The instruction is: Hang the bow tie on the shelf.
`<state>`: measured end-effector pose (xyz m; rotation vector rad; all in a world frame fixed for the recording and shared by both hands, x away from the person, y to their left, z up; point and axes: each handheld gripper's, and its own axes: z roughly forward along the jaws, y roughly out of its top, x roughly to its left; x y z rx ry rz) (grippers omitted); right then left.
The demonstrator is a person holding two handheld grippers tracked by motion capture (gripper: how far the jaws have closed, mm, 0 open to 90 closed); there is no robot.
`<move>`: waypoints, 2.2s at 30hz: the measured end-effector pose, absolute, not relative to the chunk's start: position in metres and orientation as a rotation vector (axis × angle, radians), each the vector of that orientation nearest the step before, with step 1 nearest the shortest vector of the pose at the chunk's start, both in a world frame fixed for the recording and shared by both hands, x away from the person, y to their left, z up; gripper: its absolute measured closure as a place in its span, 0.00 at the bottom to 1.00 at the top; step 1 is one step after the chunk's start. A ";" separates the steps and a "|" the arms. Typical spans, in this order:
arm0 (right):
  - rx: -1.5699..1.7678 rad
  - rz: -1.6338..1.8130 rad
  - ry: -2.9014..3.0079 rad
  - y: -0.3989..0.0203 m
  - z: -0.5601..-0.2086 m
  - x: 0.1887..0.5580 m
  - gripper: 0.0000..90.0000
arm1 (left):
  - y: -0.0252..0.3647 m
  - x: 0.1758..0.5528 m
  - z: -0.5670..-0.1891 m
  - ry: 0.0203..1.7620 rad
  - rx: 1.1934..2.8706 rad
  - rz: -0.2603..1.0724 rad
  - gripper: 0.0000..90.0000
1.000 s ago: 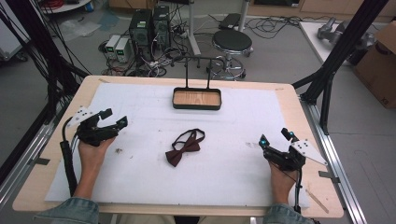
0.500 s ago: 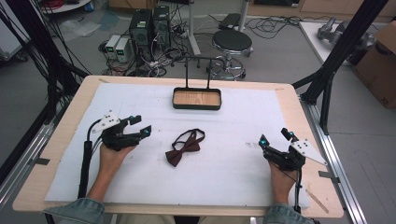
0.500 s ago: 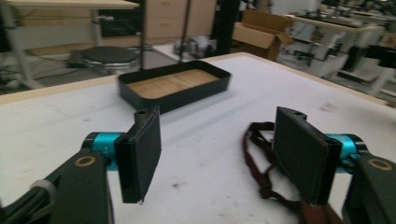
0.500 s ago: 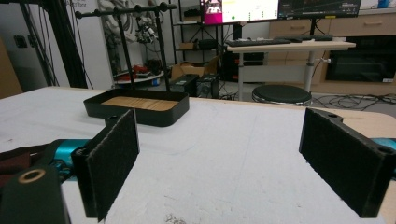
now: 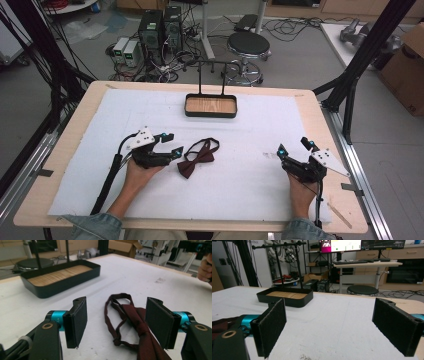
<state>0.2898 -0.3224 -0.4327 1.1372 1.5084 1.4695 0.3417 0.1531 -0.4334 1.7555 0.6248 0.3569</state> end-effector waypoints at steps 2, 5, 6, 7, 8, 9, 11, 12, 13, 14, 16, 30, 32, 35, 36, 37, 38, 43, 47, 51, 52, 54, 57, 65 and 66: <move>1.139 1.469 1.508 -0.322 -0.433 0.290 0.12 | 0.142 0.340 -0.434 0.608 1.788 0.370 0.38; 1.135 1.468 1.512 -0.323 -0.433 0.290 0.12 | 0.123 0.339 -0.438 0.591 1.856 0.378 0.38; 1.137 1.467 1.512 -0.323 -0.433 0.290 0.12 | 0.116 0.339 -0.440 0.594 1.881 0.385 0.38; 1.137 1.466 1.513 -0.323 -0.433 0.290 0.12 | 0.110 0.339 -0.441 0.586 1.900 0.388 0.39; 1.137 1.466 1.513 -0.323 -0.433 0.290 0.12 | 0.104 0.339 -0.443 0.576 1.910 0.385 0.39; 1.137 1.467 1.514 -0.323 -0.433 0.290 0.12 | 0.100 0.338 -0.445 0.570 1.922 0.385 0.41; 1.139 1.466 1.515 -0.323 -0.433 0.290 0.12 | 0.093 0.337 -0.447 0.567 1.952 0.389 0.43; 1.138 1.466 1.516 -0.323 -0.433 0.289 0.12 | 0.091 0.336 -0.447 0.569 1.965 0.406 0.46; 1.138 1.466 1.517 -0.323 -0.433 0.289 0.12 | 0.091 0.336 -0.447 0.568 1.968 0.413 0.47; 1.138 1.466 1.517 -0.323 -0.433 0.289 0.12 | 0.091 0.336 -0.447 0.571 1.970 0.410 0.47; 1.138 1.466 1.517 -0.323 -0.433 0.289 0.12 | 0.093 0.338 -0.447 0.599 1.985 0.397 0.49; 1.138 1.466 1.517 -0.323 -0.433 0.290 0.12 | 0.087 0.335 -0.449 0.592 2.105 0.374 0.63; 1.137 1.466 1.518 -0.323 -0.433 0.290 0.12 | 0.087 0.336 -0.449 0.592 2.103 0.369 0.64; 1.137 1.466 1.517 -0.323 -0.433 0.290 0.12 | 0.087 0.335 -0.449 0.589 2.102 0.366 0.74; 1.137 1.466 1.517 -0.323 -0.433 0.290 0.12 | 0.087 0.335 -0.449 0.587 2.103 0.367 0.74; 1.137 1.466 1.517 -0.323 -0.433 0.290 0.12 | 0.087 0.335 -0.449 0.584 2.102 0.367 0.78; 1.137 1.466 1.517 -0.323 -0.433 0.290 0.12 | 0.087 0.335 -0.449 0.581 2.105 0.366 0.78; 1.136 1.468 1.519 -0.323 -0.433 0.290 0.12 | 0.089 0.335 -0.447 0.555 2.100 0.361 0.84; 1.136 1.467 1.518 -0.323 -0.433 0.290 0.12 | 0.092 0.333 -0.440 0.525 2.064 0.383 0.85; 1.142 1.466 1.520 -0.323 -0.433 0.290 0.12 | 0.098 0.333 -0.429 0.486 2.024 0.373 0.85; 1.142 1.466 1.521 -0.323 -0.433 0.290 0.12 | 0.099 0.333 -0.426 0.483 2.015 0.370 0.85; 1.142 1.466 1.520 -0.323 -0.433 0.290 0.12 | 0.101 0.334 -0.421 0.472 2.008 0.369 0.85; 1.144 1.468 1.522 -0.323 -0.433 0.290 0.12 | 0.105 0.337 -0.414 0.472 1.982 0.354 0.85; 1.144 1.466 1.527 -0.323 -0.433 0.290 0.12 | 0.117 0.355 -0.396 0.471 1.934 0.299 0.85; 1.147 1.466 1.527 -0.323 -0.433 0.290 0.12 | 0.118 0.357 -0.394 0.466 1.928 0.302 0.85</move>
